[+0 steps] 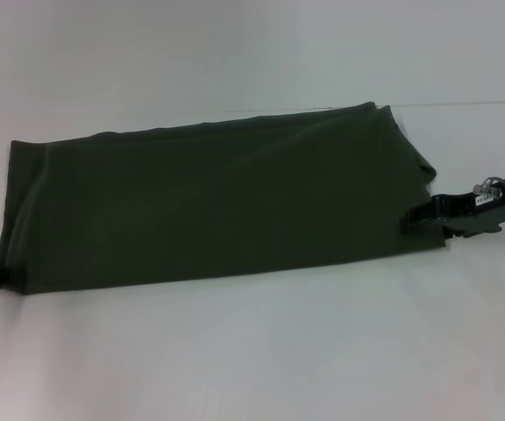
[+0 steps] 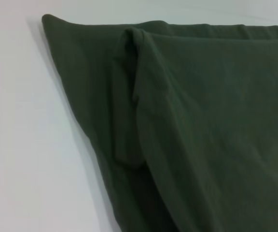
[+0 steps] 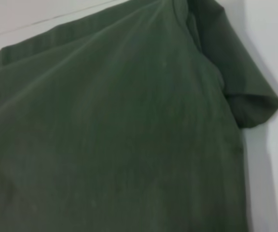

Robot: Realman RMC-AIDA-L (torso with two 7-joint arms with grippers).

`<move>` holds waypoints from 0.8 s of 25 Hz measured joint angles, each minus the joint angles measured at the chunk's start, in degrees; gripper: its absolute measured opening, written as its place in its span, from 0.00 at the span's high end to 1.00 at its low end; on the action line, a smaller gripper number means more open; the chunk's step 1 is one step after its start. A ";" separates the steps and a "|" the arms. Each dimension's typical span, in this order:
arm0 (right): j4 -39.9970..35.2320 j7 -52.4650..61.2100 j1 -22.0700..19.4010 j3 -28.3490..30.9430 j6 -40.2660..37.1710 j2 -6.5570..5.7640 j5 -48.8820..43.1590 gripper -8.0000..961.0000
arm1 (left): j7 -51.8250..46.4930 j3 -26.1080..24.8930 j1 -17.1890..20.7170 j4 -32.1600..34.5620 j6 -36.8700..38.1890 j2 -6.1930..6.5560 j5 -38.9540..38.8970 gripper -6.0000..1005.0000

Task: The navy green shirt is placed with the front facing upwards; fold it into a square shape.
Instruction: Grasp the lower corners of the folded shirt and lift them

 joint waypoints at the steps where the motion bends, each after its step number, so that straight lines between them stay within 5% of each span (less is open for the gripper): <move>1: 0.08 0.06 0.05 -0.14 0.17 0.06 -0.02 0.28 | 0.00 0.00 -0.01 0.00 0.00 0.01 0.00 0.95; 12: 0.39 0.14 0.33 -0.25 0.95 0.19 -0.05 0.32 | -0.15 0.00 -0.42 0.09 -0.25 0.10 0.00 0.96; 14: 0.42 0.13 0.37 -0.28 0.95 0.19 -0.28 0.58 | -0.18 0.00 -0.46 0.02 -0.33 0.11 0.00 0.96; 20: 0.45 0.10 0.56 -0.82 0.97 0.23 -2.16 0.82 | -0.26 -0.01 -0.66 -0.06 -0.36 0.11 -0.02 0.96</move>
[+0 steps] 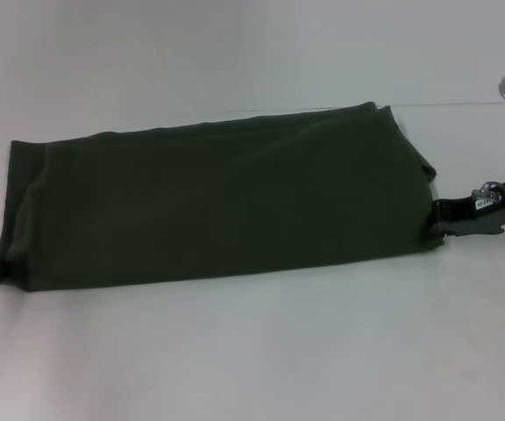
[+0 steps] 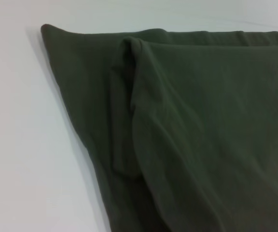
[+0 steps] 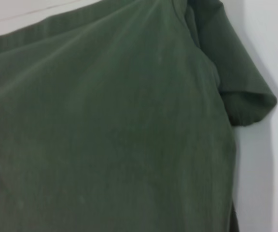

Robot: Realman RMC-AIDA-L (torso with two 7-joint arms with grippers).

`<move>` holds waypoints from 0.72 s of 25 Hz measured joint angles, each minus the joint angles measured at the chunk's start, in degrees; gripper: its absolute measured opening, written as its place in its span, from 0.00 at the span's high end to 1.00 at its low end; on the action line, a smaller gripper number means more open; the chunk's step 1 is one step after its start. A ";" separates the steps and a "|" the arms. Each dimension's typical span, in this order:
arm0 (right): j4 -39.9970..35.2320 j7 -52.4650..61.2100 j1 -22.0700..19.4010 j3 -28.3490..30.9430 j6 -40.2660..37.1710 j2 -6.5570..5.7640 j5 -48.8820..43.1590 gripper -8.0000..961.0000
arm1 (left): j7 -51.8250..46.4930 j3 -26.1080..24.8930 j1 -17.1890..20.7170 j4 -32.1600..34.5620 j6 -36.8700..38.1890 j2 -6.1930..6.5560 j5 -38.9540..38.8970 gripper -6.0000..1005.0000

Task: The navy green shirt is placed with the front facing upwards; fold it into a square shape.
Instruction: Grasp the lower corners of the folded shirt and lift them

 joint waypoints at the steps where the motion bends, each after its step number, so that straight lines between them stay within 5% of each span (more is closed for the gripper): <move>1: -0.03 -0.01 0.01 -0.16 -0.02 0.03 -0.18 0.84 | -0.01 -0.05 -0.03 -0.01 0.00 0.01 -0.09 0.96; 8: -0.64 -2.15 -0.08 0.24 -1.53 -0.40 -0.19 0.94 | -0.25 -0.17 -0.25 0.03 0.87 0.28 -0.15 0.96; 18: -2.88 -8.60 -1.29 1.43 -15.58 -1.16 0.17 0.97 | -2.63 -0.75 -0.30 3.24 9.50 1.16 4.23 0.96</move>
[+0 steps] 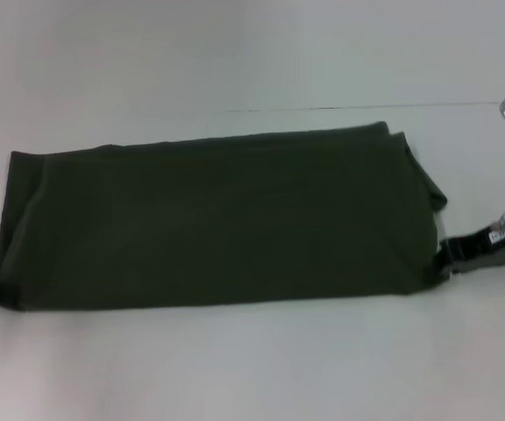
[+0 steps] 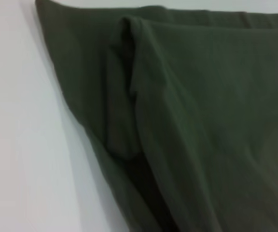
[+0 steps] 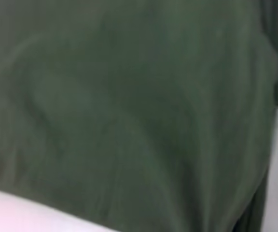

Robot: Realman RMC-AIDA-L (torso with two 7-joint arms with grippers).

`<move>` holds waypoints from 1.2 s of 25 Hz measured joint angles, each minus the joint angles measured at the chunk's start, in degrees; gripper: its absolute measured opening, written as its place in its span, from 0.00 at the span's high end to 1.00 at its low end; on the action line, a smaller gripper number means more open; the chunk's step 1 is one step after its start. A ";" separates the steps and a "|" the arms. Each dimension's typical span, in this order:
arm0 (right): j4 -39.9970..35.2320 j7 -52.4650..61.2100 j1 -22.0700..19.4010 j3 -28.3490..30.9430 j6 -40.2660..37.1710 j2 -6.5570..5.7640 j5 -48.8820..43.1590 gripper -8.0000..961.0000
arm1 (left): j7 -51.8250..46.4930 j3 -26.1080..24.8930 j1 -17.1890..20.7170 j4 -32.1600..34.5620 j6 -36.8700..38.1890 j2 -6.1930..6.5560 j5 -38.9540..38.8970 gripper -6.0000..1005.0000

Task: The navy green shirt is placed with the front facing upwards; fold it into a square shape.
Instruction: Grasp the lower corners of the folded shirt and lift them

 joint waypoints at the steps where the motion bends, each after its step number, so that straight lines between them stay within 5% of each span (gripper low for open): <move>1: -0.01 -0.71 -0.21 0.01 -1.42 -0.01 0.00 0.97 | 0.00 0.00 0.00 0.00 0.00 0.00 0.00 0.96; 10: -0.60 -7.13 -2.41 -0.90 -14.45 1.17 -0.61 0.95 | -0.43 -0.84 -0.14 2.79 13.52 0.75 8.69 0.96; 19: -3.84 -9.21 -6.07 -2.10 -20.04 2.33 -0.75 0.92 | 1.36 -2.05 2.19 3.93 23.28 0.65 9.16 0.96; 30: -3.92 -10.43 -5.44 -1.68 -22.61 2.19 -0.42 0.89 | 1.27 -4.14 3.06 4.17 22.59 0.54 9.21 0.95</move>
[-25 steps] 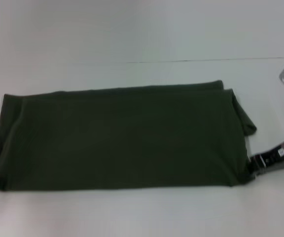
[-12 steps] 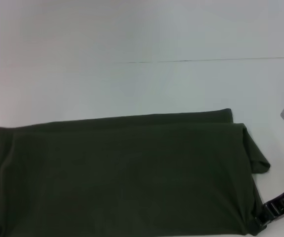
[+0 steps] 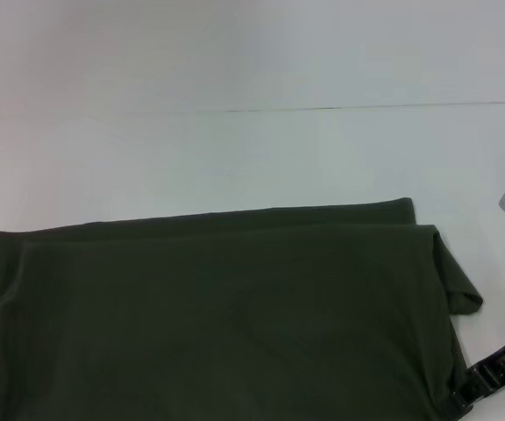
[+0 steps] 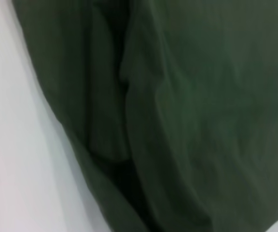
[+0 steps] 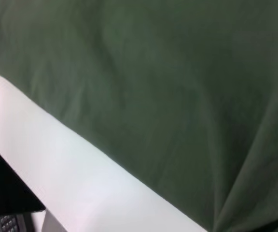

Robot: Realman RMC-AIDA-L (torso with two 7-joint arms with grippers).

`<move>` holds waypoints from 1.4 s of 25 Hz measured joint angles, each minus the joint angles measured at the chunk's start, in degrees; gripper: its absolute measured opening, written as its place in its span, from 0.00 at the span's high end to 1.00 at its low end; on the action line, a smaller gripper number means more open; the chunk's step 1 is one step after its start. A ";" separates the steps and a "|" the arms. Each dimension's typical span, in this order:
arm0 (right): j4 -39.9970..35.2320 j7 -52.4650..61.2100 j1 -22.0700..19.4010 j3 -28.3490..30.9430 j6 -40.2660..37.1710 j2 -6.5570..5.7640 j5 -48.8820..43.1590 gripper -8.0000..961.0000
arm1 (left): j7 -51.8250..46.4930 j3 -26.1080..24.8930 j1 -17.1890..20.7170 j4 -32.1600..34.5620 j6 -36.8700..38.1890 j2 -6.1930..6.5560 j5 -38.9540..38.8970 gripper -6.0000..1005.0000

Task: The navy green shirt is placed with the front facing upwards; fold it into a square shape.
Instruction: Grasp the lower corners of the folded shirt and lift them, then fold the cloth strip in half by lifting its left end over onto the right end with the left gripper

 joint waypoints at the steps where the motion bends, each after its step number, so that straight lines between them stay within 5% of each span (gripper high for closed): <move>1: 0.00 0.28 0.01 0.02 -0.16 -0.09 0.01 0.89 | -0.14 -0.82 -0.13 0.00 0.04 0.10 -0.09 0.95; 9: -1.67 0.84 0.07 1.31 -2.83 -0.72 0.20 0.86 | -1.90 -1.97 -0.80 -0.02 0.47 0.43 -0.10 0.92; 11: -2.78 0.68 0.08 2.14 -3.77 -0.88 0.21 0.62 | -2.01 -2.27 -0.87 0.08 0.36 0.55 -0.09 0.89; 17: -4.32 0.32 0.39 6.89 -5.68 -2.52 0.50 0.39 | -2.14 -5.42 -1.17 0.59 0.66 1.21 -0.79 0.70; 22: -4.90 -0.60 0.60 13.88 -7.05 -5.08 3.46 0.15 | -1.95 -12.04 -2.02 0.63 1.57 2.85 -5.51 0.48; 27: -4.97 -1.99 -0.09 21.58 -5.13 -6.43 8.65 0.14 | -1.32 -15.88 -2.51 -1.99 -0.91 3.85 -14.94 0.30; 35: -3.24 -9.05 -5.14 27.87 2.05 -5.55 21.07 0.13 | -1.36 -15.58 -2.98 -9.35 -9.78 4.14 -21.22 0.17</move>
